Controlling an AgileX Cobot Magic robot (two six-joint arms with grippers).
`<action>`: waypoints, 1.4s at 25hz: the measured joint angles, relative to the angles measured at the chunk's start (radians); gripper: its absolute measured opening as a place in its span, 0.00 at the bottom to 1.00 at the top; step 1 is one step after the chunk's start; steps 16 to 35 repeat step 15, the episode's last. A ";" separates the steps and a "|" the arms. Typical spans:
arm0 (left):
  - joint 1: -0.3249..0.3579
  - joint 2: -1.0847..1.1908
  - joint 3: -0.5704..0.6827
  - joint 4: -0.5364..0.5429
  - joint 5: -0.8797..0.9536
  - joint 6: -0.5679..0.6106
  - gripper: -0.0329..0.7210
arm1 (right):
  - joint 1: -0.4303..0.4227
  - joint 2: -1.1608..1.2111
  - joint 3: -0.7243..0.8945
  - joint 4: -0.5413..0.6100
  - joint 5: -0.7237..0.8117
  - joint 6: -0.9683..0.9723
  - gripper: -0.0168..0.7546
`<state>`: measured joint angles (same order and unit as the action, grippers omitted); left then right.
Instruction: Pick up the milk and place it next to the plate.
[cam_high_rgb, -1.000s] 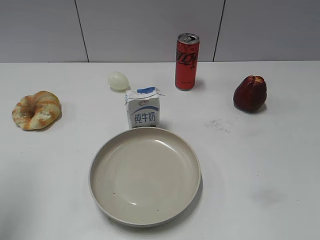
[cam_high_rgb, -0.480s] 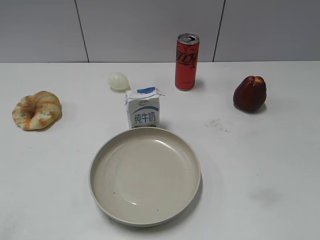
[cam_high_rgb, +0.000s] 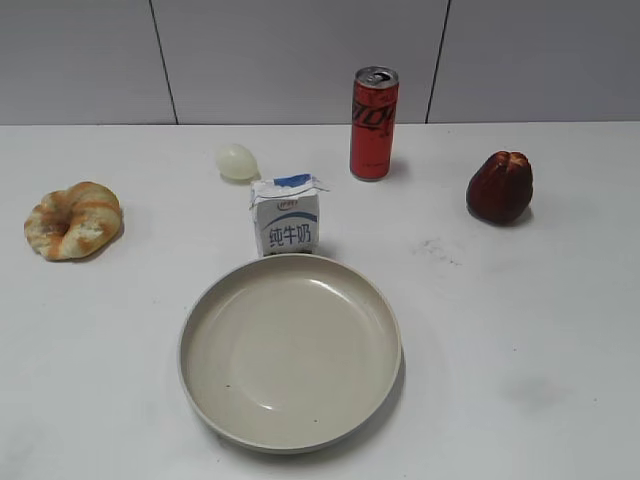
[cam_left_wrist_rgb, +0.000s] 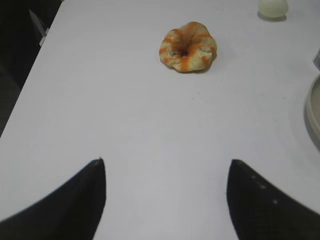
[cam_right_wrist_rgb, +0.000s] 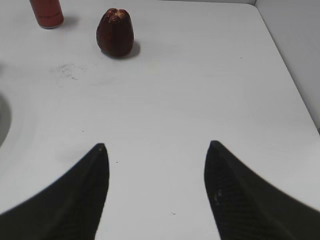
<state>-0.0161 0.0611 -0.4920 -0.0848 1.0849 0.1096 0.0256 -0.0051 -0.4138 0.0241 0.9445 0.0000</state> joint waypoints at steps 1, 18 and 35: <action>0.000 -0.001 0.000 0.000 0.000 0.000 0.78 | 0.000 0.000 0.000 0.000 0.000 0.000 0.62; 0.000 -0.050 0.002 -0.053 0.000 0.000 0.67 | 0.000 0.000 0.000 0.000 0.000 0.000 0.62; 0.000 -0.050 0.002 -0.053 0.000 0.000 0.67 | 0.000 0.000 0.000 0.000 0.000 0.000 0.62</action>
